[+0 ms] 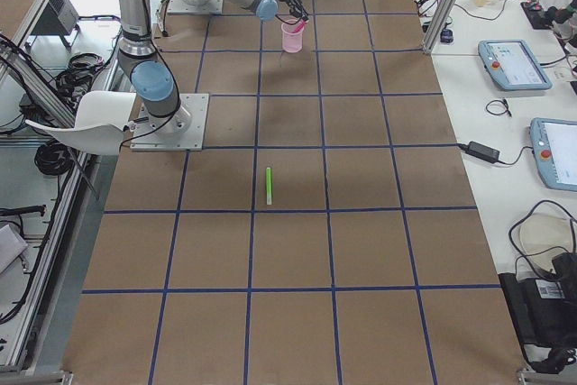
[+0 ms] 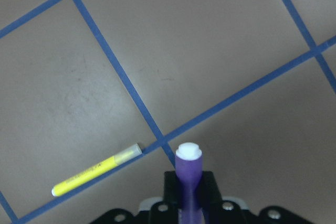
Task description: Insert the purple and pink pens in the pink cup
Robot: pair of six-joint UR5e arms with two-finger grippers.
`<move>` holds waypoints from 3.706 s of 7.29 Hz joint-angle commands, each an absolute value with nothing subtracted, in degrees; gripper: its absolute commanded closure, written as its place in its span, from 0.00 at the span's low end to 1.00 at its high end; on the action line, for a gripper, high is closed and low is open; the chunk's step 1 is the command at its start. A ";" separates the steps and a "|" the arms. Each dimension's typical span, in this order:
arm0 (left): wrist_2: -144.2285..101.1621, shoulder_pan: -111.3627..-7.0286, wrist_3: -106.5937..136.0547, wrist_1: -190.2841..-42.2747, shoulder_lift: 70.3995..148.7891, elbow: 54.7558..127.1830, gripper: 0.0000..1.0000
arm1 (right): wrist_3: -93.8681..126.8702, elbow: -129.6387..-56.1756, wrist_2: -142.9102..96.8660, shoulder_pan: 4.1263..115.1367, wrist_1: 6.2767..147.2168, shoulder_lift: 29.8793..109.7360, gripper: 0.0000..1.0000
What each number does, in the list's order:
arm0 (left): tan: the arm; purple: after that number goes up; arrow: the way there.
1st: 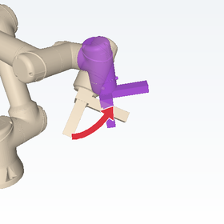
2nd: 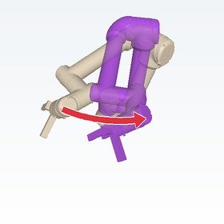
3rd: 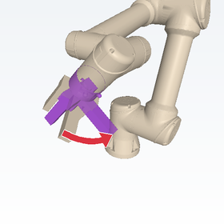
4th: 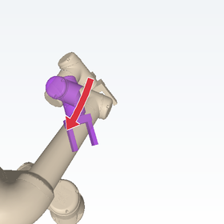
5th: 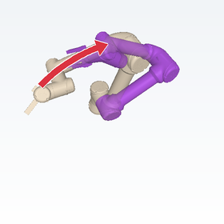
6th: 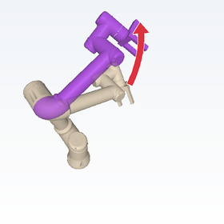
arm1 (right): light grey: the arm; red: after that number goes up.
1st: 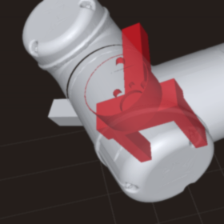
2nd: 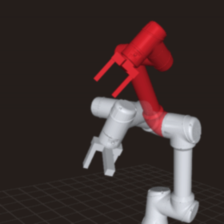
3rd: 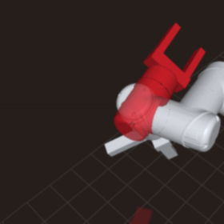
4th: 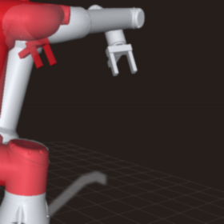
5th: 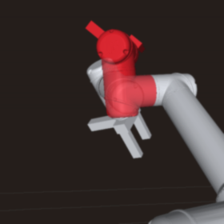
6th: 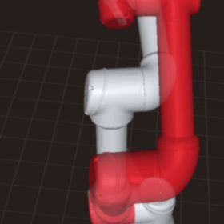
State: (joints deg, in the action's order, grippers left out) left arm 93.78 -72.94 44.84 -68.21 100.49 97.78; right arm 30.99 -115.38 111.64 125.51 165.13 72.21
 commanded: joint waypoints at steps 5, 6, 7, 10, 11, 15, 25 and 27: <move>95.43 -90.23 68.77 -70.75 98.00 97.73 1.00 | 24.67 -113.04 95.33 105.63 149.77 80.66 0.00; 98.67 -94.96 75.52 -70.75 99.22 98.26 1.00 | 16.34 -110.68 92.49 99.29 142.46 83.12 0.00; 98.96 -100.23 83.85 -70.75 100.10 98.35 1.00 | 12.78 -105.87 91.77 96.18 129.16 86.19 0.00; 107.38 -111.51 92.61 -71.63 101.86 98.96 1.00 | 6.10 -83.72 92.02 94.83 93.30 86.66 0.00; 109.84 -113.19 95.07 -73.20 102.82 99.57 1.00 | 4.93 -83.59 93.41 94.49 92.90 87.01 0.00; 113.36 -117.77 102.83 -77.94 105.55 99.67 1.00 | -2.72 -85.08 93.17 92.20 87.61 87.19 0.00; 113.30 -118.48 112.58 -77.96 110.39 96.33 1.00 | -2.11 -85.43 92.55 92.37 90.97 87.28 0.00; 113.12 -118.48 113.46 -78.74 110.74 96.24 0.85 | -2.11 -85.43 92.64 92.46 90.88 87.28 0.00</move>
